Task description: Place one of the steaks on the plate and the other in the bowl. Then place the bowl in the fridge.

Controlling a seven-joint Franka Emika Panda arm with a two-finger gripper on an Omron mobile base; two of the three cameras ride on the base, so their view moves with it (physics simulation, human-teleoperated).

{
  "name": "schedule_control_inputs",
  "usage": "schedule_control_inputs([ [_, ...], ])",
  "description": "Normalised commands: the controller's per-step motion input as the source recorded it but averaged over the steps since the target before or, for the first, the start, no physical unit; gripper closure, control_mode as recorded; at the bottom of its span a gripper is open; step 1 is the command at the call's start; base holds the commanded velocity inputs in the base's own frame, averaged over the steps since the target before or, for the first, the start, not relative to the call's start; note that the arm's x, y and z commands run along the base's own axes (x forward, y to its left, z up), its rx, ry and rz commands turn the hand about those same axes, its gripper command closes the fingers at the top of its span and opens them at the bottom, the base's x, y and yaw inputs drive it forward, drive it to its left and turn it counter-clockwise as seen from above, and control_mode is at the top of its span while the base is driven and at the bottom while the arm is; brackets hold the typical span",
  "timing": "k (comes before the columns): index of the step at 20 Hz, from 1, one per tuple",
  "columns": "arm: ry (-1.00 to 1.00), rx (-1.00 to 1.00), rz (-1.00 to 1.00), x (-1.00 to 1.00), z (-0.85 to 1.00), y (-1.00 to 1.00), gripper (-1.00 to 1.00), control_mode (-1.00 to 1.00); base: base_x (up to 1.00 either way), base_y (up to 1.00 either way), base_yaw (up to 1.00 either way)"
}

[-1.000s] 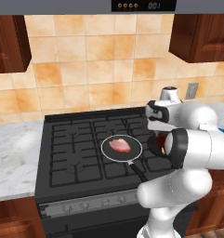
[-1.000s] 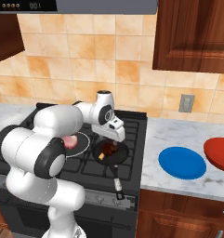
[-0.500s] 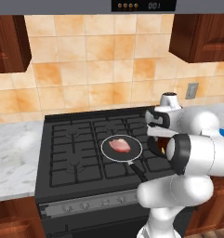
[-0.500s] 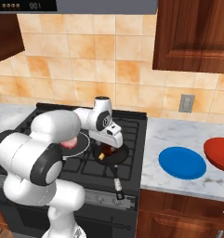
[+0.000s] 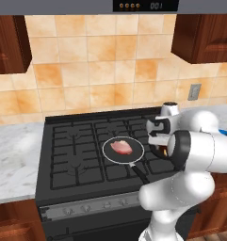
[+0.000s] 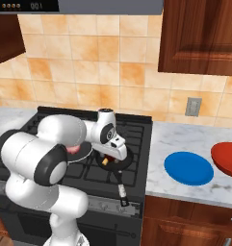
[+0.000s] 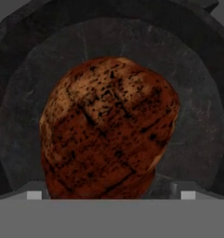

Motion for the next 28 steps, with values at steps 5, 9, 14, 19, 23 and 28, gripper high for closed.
schedule_control_inputs([
  [5, 0.00, 0.00, 0.00, 0.06, -0.16, 0.00, -1.00, -1.00, 0.00, 0.00, 0.00],
  [9, 0.00, 0.01, 0.01, 0.03, -0.16, 0.00, 1.00, -1.00, 0.00, 0.00, 0.00],
  [14, 0.00, 0.00, 0.01, 0.00, -0.02, 0.00, 1.00, -1.00, 0.00, 0.00, 0.00],
  [19, -0.03, -0.01, -0.08, -0.31, 0.33, -0.17, 1.00, -1.00, 0.00, 0.00, 0.00],
  [23, -0.03, -0.07, -0.18, -0.61, 0.84, -0.47, 1.00, -1.00, 0.00, 0.00, 0.00],
  [28, 0.00, -0.03, -0.37, -0.36, 0.58, -1.00, 1.00, -1.00, 0.00, 0.00, 0.00],
])
